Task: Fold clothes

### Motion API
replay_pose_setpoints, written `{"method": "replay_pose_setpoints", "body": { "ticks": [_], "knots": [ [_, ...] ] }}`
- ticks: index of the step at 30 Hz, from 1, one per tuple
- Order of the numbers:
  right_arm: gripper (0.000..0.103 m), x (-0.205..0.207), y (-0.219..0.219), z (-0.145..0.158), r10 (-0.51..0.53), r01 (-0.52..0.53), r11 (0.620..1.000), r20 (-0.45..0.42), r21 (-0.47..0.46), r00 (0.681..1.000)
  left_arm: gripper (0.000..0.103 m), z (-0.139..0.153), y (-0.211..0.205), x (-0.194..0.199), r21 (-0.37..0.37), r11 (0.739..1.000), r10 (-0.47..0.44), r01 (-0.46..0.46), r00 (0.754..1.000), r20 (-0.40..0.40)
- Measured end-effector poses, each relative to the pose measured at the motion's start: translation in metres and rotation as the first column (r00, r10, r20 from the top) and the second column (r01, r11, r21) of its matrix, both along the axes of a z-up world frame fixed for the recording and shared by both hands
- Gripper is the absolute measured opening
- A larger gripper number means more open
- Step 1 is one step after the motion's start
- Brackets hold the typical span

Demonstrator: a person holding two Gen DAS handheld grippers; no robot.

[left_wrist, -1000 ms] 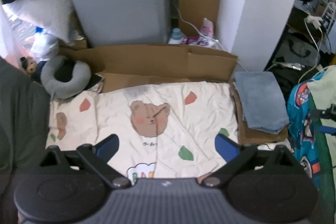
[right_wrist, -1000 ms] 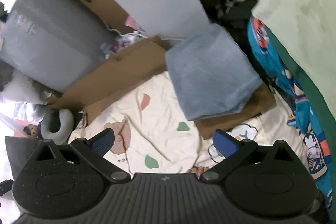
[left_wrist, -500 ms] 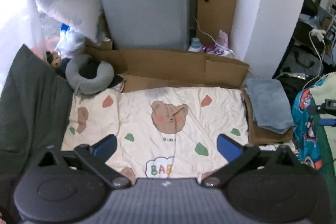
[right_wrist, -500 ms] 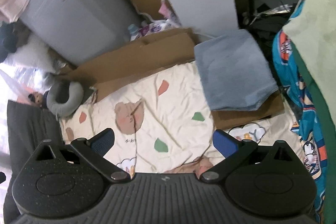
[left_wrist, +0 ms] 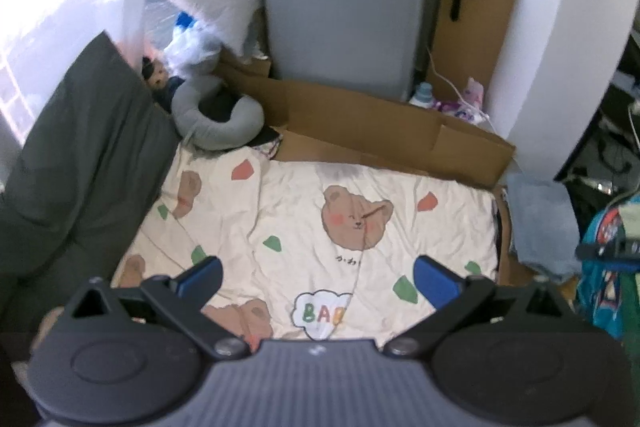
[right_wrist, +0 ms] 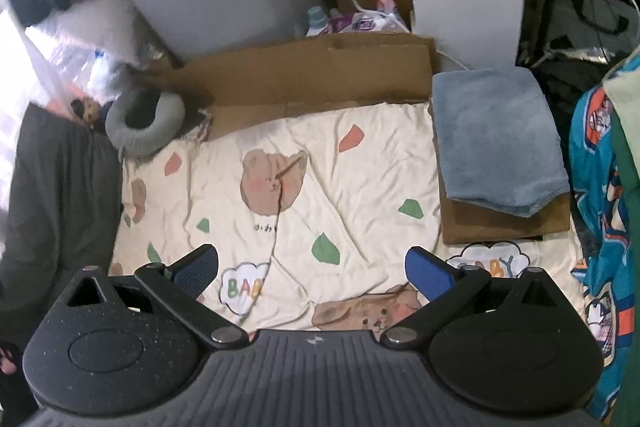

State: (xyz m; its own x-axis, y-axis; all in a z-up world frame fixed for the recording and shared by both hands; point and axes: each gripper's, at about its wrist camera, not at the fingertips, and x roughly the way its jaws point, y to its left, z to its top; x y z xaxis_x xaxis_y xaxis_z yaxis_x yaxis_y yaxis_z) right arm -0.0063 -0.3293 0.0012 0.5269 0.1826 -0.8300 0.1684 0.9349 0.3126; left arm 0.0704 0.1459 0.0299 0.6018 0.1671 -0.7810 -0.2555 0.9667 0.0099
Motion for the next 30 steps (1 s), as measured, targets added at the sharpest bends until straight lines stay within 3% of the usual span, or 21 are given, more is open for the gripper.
{"method": "replay_pose_setpoints", "body": {
  "ticks": [12,23,30],
  "knots": [
    [0.103,-0.014,0.042,-0.013,0.101,-0.103,0.993,-0.037,-0.062,0.994,0.102,-0.053,-0.01,-0.015,-0.051,0.996,0.076,-0.078,0.996,-0.046],
    [0.103,-0.024,0.062,-0.021,0.162,-0.166,0.982,-0.05,-0.086,0.986,0.102,-0.082,-0.033,-0.013,-0.073,0.988,0.127,-0.133,0.989,-0.074],
    [0.103,-0.03,0.074,-0.022,0.202,-0.207,0.973,-0.052,-0.099,0.978,0.103,-0.093,-0.047,-0.01,-0.069,0.99,0.113,-0.12,0.989,-0.098]
  ]
}}
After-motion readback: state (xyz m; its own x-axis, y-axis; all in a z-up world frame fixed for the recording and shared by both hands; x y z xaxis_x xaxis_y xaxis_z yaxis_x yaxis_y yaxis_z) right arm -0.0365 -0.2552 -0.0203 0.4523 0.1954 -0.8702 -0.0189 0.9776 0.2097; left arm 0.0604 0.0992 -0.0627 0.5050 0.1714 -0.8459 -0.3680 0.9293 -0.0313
